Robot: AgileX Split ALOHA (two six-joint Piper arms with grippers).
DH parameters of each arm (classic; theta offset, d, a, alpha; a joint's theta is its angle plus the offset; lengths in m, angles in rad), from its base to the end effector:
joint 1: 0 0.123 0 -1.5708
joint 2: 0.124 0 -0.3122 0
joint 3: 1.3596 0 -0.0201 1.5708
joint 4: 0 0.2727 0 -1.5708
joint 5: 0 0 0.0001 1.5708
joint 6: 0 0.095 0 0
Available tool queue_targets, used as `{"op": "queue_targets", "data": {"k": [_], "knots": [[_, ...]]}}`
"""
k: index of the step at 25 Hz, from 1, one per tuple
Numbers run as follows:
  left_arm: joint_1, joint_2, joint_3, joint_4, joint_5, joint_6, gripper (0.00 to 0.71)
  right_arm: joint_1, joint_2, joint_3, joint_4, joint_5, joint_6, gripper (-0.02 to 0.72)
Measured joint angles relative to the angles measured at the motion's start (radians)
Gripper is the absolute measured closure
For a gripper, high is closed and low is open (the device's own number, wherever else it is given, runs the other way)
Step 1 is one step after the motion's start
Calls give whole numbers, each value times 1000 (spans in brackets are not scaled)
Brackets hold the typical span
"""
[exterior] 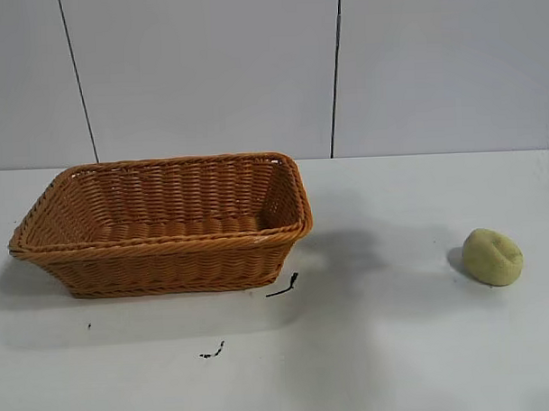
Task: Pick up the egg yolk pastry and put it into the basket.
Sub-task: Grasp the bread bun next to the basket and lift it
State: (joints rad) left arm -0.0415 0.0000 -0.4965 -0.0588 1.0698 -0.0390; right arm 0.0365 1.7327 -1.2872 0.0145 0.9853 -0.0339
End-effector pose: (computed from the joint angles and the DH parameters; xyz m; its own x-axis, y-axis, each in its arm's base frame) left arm -0.0097 -0.0045 0.2843 -0.4709 -0.0476 -0.8809 0.0555 0.9950 -0.0835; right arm 0.3715 0.0147 0.2531 -0.9723 -0.0614 -0.2255 -0.0644 0.9979 0.0059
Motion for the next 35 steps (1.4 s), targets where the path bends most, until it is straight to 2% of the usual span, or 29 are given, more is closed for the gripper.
{"op": "queue_targets", "data": {"k": [6,14,24,29,33,35], "knots": [[0,0,0,0,0,0,15,41,145,-39,-1,-46,-4,15],[0,0,0,0,0,0,15,41,276,-41,-20,-109,23,15],[0,0,0,0,0,0,15,41,353,-43,-22,-142,26,15],[0,0,0,0,0,0,15,41,365,-43,-22,-163,26,69],[0,0,0,0,0,0,15,41,378,-43,-23,-163,26,82],[0,0,0,0,0,0,15,41,378,-43,-24,-163,26,120]]}}
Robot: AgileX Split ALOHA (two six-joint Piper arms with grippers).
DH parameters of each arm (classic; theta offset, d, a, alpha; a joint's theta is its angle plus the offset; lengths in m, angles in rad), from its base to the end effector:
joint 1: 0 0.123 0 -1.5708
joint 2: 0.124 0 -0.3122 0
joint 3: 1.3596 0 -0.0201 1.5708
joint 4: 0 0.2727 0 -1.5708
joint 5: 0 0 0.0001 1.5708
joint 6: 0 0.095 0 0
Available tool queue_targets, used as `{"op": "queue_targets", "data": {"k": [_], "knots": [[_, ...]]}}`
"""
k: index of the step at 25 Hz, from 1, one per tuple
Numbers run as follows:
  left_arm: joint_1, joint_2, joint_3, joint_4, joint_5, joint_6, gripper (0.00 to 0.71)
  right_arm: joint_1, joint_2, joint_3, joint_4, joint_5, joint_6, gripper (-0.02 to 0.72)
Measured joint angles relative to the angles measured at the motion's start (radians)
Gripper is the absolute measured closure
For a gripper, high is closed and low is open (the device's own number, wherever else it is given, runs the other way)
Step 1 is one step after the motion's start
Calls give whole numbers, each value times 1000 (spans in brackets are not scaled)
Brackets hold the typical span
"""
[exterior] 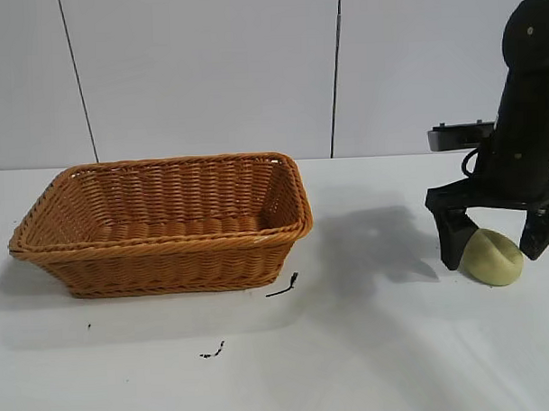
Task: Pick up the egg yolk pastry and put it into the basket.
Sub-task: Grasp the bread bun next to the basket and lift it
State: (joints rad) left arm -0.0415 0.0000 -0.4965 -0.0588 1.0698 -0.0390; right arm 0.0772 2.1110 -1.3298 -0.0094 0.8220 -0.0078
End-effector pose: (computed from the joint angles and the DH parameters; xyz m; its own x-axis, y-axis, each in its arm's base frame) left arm -0.0097 -0.0045 0.2843 -0.4709 -0.0476 -0.8809 0.0555 0.9950 -0.0835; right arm 0.4188 0.0317 0.1150 -0.9943 -0.0912 -0.0547 -0.0909 0.9958 -0.0077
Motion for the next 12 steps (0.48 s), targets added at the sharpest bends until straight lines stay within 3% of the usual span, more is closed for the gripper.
{"op": "queue_targets", "data": {"k": [2,7,12], "knots": [[0,0,0,0,0,0,15,0,0,0,-6,0,0,199],[0,0,0,0,0,0,15,0,0,0,-37,7,0,482],[0,0,0,0,0,0,15,0,0,-3,-52,10,0,552]]}}
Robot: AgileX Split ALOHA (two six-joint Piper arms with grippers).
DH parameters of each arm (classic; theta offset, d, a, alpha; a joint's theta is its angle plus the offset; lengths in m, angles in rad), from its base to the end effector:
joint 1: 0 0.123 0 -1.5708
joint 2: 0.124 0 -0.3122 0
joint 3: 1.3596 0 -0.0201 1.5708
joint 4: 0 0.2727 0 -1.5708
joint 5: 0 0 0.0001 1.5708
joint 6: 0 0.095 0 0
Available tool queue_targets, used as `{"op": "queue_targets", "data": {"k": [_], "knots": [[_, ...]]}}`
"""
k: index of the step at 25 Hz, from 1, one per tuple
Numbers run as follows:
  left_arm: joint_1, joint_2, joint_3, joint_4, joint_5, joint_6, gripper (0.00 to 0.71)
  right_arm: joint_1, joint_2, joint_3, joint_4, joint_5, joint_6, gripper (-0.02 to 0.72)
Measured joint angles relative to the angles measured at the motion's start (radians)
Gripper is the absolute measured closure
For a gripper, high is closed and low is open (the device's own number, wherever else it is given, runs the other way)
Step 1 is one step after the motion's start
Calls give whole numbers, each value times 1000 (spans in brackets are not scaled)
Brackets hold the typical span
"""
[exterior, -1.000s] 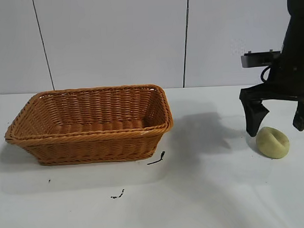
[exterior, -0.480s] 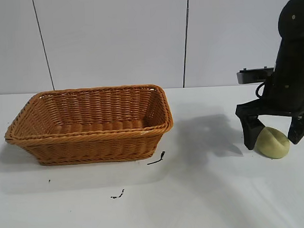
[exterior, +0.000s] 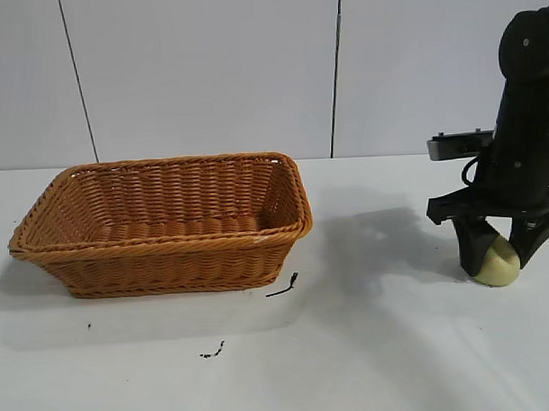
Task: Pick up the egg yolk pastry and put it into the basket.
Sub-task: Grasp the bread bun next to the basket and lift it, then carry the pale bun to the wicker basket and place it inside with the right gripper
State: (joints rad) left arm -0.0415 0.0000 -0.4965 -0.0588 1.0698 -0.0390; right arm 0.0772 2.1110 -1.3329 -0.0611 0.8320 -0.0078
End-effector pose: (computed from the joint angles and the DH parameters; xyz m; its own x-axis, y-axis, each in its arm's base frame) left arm -0.0097 -0.0045 0.2843 -0.4709 -0.0476 -0.8809 0.0555 0.9950 -0.0835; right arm 0.4190 0.0281 0.1158 -0.9910 -0.1257 -0.0465 -0.1235 0.9912 -0.0474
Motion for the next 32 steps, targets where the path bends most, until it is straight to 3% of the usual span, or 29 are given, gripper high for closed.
{"op": "queue_targets", "data": {"k": [4,13,16,27,32], "knots": [[0,0,0,0,0,0,15,0,-20,-8,0,24,0,557],[0,0,0,0,0,0,15,0,-131,-253,-1,311,0,563],[0,0,0,0,0,0,15,0,-143,-354,-1,368,0,563],[0,0,0,0,0,0,15,12,-165,-497,53,381,0,563],[0,0,0,0,0,0,15,88,-165,-540,54,386,0,563]]}}
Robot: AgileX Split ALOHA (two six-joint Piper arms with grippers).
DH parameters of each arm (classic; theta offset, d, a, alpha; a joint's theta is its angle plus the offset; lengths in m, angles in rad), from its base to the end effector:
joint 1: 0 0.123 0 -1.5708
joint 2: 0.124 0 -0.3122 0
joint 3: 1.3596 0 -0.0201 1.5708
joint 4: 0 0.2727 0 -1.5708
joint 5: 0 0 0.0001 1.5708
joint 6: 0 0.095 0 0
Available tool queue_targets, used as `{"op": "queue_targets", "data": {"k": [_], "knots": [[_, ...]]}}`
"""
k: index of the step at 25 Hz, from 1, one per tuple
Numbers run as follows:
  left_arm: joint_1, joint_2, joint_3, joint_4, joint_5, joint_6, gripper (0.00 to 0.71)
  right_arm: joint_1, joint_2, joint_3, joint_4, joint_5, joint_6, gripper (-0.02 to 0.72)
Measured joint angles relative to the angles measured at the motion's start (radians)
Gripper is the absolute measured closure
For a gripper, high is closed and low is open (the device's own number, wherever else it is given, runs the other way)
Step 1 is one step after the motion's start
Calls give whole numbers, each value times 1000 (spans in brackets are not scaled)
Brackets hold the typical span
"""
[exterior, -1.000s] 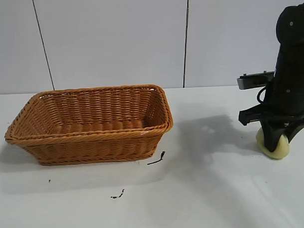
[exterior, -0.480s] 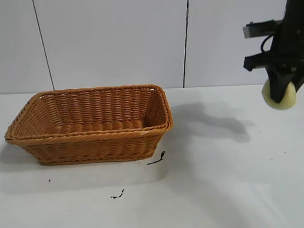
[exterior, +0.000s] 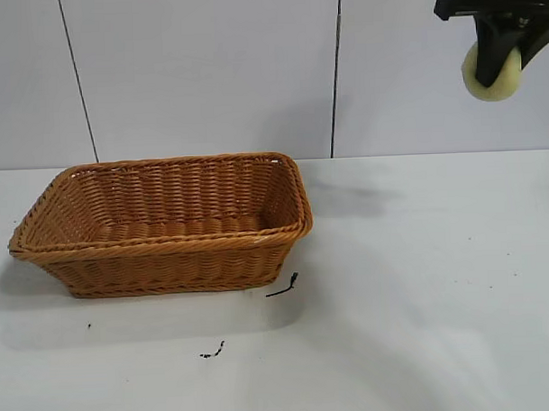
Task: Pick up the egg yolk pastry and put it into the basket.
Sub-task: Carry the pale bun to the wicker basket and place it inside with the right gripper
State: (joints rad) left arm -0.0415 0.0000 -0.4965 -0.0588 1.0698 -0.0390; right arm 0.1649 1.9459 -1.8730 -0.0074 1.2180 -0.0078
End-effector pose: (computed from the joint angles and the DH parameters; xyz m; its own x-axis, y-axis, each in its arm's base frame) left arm -0.0097 -0.0045 0.2843 -0.4709 -0.0476 -0.8809 0.0555 0.9950 -0.0835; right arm 0.4497 0.0742 0.3324 -0.9190 -0.1634 -0.3588 -0.1712 0.9852 -0.0102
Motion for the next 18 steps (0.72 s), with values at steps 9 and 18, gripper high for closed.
{"op": "queue_targets", "data": {"k": [9,18], "knots": [[0,0,0,0,0,0,15,216,15,-97,7,-18,8,563],[0,0,0,0,0,0,15,446,205,-208,7,-91,27,563]]}}
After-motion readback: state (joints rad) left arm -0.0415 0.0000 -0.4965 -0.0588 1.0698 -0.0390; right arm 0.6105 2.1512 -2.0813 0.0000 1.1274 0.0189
